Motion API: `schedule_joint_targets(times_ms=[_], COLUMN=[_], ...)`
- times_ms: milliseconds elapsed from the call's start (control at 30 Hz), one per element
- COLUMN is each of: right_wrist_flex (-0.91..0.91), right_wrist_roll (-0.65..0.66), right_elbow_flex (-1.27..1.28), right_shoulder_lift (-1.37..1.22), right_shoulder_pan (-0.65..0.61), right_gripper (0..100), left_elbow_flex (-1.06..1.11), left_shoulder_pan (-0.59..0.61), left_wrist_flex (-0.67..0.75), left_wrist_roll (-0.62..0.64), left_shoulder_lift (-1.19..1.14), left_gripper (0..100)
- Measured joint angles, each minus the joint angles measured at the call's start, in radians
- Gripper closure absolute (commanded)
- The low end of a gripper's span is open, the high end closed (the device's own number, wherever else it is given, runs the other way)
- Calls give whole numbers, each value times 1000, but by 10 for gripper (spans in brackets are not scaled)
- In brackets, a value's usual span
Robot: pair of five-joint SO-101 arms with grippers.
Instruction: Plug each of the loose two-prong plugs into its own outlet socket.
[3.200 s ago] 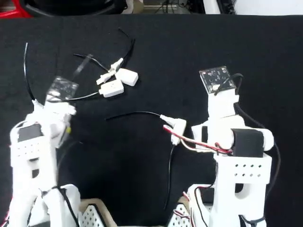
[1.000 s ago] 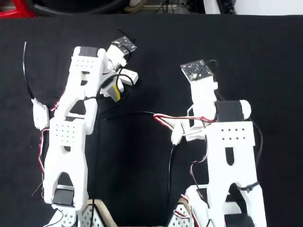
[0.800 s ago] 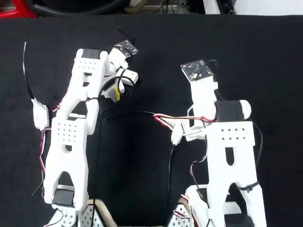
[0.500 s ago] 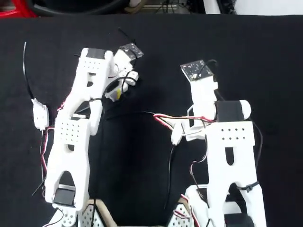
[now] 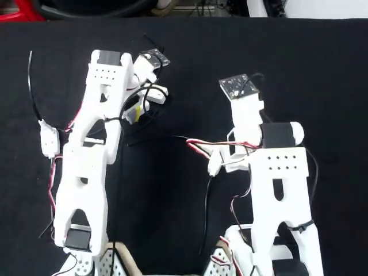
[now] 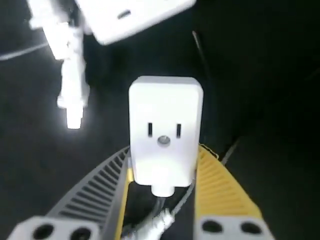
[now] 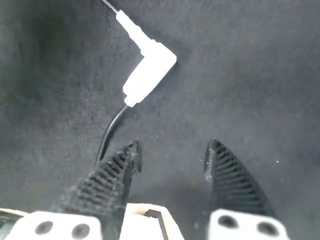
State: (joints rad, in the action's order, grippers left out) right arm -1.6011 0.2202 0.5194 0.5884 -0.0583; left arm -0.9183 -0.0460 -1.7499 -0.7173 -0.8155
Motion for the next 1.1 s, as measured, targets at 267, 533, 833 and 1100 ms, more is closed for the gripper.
schedule_joint_targets(times_ms=[267,533,833,1100], right_wrist_flex=[0,0,3,3], right_wrist_roll=[0,-54,-55,-55], right_elbow_flex=[0,2,28,28], right_shoulder_lift=[0,0,0,0], right_shoulder_pan=[0,-44,-94,-98], right_gripper=[786,786,786,786], left_elbow_flex=[563,1344,1904,1892], left_shoulder_pan=[-3,-32,-222,-232], left_wrist_flex=[0,324,643,528], left_wrist_roll=[138,204,140,-43], left_shoulder_lift=[548,1059,1255,1266], left_gripper=[971,970,651,555])
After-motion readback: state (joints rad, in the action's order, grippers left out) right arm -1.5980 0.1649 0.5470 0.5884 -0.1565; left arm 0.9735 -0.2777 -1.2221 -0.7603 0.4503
